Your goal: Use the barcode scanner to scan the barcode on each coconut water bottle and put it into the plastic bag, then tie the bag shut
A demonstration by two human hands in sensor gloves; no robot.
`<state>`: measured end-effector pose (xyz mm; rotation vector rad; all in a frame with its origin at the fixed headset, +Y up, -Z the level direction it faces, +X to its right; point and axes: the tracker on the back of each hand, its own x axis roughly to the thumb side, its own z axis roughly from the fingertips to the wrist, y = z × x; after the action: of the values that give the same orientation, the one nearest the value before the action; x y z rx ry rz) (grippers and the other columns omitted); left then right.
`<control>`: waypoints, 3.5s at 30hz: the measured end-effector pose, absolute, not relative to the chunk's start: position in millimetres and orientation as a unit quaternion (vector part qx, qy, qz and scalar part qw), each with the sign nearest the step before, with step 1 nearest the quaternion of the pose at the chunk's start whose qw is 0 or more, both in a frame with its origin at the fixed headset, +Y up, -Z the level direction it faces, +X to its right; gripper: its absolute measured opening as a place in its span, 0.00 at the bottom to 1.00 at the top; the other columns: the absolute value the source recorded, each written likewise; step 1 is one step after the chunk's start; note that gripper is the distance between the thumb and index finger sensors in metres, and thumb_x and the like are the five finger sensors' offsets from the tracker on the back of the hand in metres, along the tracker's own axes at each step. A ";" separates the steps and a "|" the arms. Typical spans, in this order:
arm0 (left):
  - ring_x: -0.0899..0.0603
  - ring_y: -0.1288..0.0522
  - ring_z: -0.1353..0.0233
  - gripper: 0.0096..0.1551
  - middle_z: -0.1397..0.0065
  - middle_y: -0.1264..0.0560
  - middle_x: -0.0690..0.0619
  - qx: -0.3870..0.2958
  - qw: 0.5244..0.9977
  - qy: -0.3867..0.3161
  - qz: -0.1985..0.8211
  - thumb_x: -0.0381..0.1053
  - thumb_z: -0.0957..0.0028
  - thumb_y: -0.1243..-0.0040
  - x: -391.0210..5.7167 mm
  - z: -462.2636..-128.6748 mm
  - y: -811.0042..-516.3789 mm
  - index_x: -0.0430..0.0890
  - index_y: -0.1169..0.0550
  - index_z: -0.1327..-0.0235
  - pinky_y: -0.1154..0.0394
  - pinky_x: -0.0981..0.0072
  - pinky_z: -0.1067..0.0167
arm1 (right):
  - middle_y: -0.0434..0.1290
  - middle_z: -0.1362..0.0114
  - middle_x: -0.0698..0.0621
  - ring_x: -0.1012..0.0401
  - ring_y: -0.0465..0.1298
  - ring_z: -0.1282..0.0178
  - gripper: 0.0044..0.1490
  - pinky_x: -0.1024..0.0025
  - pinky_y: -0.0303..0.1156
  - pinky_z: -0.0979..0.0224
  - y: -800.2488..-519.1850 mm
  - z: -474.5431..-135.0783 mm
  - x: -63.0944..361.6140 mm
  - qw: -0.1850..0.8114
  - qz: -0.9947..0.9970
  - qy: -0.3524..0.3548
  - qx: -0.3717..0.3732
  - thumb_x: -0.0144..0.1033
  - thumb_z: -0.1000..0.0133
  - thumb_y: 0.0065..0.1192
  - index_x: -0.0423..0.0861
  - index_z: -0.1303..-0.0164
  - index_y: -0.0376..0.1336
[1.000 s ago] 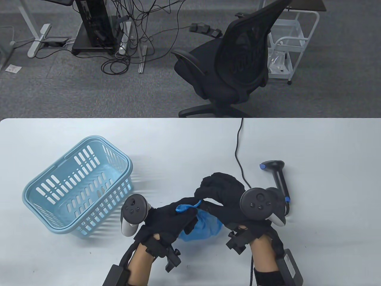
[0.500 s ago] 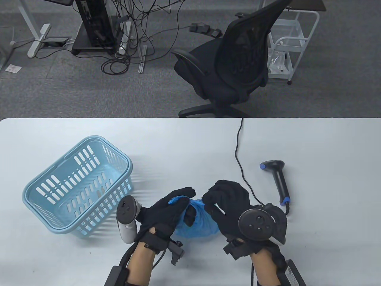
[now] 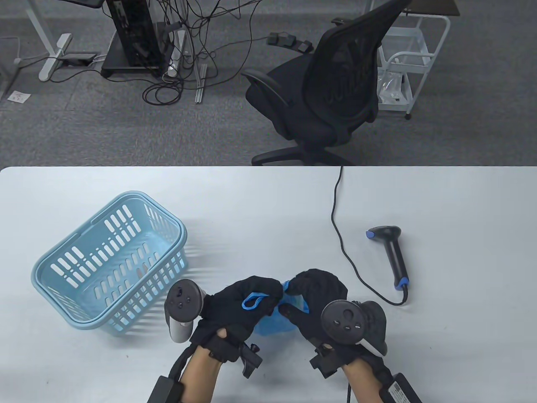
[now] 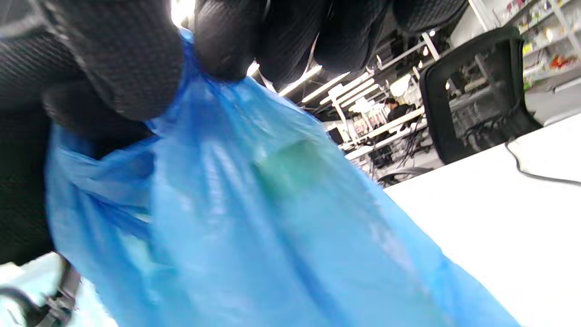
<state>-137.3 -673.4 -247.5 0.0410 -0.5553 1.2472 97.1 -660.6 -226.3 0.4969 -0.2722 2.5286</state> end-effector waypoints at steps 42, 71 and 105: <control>0.39 0.23 0.19 0.26 0.15 0.28 0.51 0.197 0.870 -0.272 0.362 0.58 0.31 0.46 -159.6 -226.1 -655.1 0.51 0.18 0.27 0.33 0.35 0.25 | 0.78 0.37 0.50 0.47 0.72 0.24 0.23 0.35 0.58 0.22 -647.2 -232.3 138.1 0.429 0.888 -0.094 0.139 0.46 0.44 0.68 0.45 0.44 0.72; 0.36 0.26 0.18 0.24 0.15 0.26 0.49 -0.012 0.874 -0.147 0.462 0.53 0.31 0.42 -232.4 -236.6 -718.1 0.46 0.14 0.31 0.37 0.30 0.24 | 0.77 0.37 0.50 0.47 0.71 0.23 0.22 0.35 0.56 0.21 -702.6 -238.5 194.5 0.422 0.905 0.001 0.053 0.44 0.43 0.64 0.44 0.44 0.71; 0.35 0.71 0.10 0.58 0.05 0.69 0.50 -0.005 0.991 -0.132 0.003 0.80 0.37 0.54 -215.9 -198.7 -683.9 0.55 0.59 0.05 0.63 0.32 0.21 | 0.31 0.11 0.40 0.32 0.33 0.15 0.54 0.25 0.38 0.23 -700.6 -207.0 160.2 0.043 0.998 0.000 0.053 0.67 0.42 0.48 0.54 0.14 0.35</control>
<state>-215.9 -683.9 -198.7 -0.0100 -0.2650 0.0052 160.2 -700.6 -207.0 0.1614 0.0012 3.0505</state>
